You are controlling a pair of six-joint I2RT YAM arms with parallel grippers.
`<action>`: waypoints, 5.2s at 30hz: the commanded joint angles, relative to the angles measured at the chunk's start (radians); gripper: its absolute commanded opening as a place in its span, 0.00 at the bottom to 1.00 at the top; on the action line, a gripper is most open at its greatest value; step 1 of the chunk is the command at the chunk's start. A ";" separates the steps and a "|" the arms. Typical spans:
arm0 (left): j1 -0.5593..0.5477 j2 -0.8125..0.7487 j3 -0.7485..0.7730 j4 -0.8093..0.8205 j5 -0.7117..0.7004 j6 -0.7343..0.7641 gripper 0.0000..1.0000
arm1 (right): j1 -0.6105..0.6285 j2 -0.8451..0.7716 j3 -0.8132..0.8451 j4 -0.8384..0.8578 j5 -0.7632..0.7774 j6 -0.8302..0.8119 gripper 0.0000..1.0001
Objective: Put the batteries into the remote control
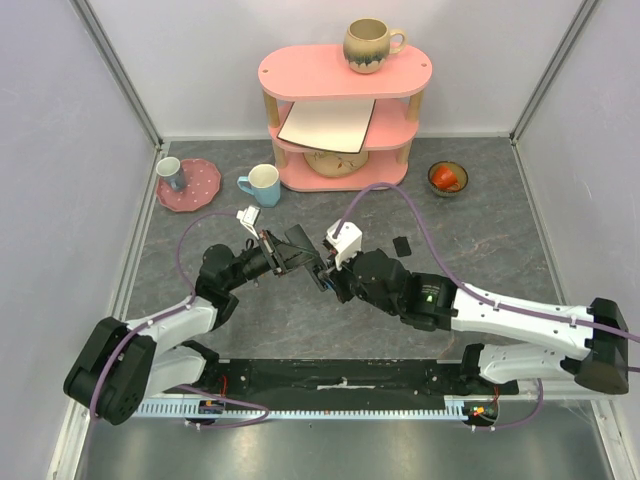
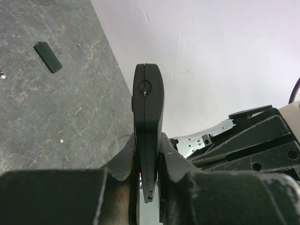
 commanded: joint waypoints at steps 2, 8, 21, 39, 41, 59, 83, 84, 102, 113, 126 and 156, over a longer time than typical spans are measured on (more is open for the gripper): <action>-0.006 0.013 0.039 0.073 0.037 -0.024 0.02 | 0.026 0.039 0.068 0.089 0.045 -0.043 0.00; -0.010 0.013 0.036 0.071 0.040 -0.027 0.02 | 0.032 0.051 0.070 0.123 0.091 -0.060 0.00; -0.013 0.002 0.039 0.068 0.026 -0.038 0.02 | 0.038 0.070 0.035 0.155 0.112 -0.039 0.00; -0.013 -0.013 0.057 0.062 0.010 -0.042 0.02 | 0.064 0.054 -0.010 0.121 0.155 0.006 0.00; -0.013 -0.016 0.056 0.062 0.010 -0.042 0.02 | 0.064 0.054 -0.010 0.120 0.157 0.007 0.00; -0.013 -0.042 0.054 0.062 -0.010 -0.039 0.02 | 0.081 0.070 -0.022 0.068 0.158 0.081 0.03; -0.013 -0.072 0.025 0.033 -0.015 -0.021 0.02 | 0.082 0.073 0.105 -0.023 0.226 0.113 0.45; -0.013 -0.073 0.024 0.033 -0.017 -0.021 0.02 | 0.081 0.073 0.110 -0.026 0.229 0.113 0.47; -0.013 -0.065 0.025 0.040 -0.014 -0.005 0.02 | -0.031 -0.070 0.124 -0.091 0.136 0.294 0.76; -0.013 -0.062 0.033 0.070 -0.021 -0.001 0.02 | -0.313 -0.093 -0.116 0.172 -0.447 0.596 0.90; -0.013 -0.062 0.039 0.064 -0.021 0.014 0.02 | -0.341 -0.038 -0.209 0.382 -0.555 0.754 0.95; -0.013 -0.081 0.040 0.065 -0.047 0.013 0.02 | -0.350 0.014 -0.264 0.423 -0.518 0.842 0.81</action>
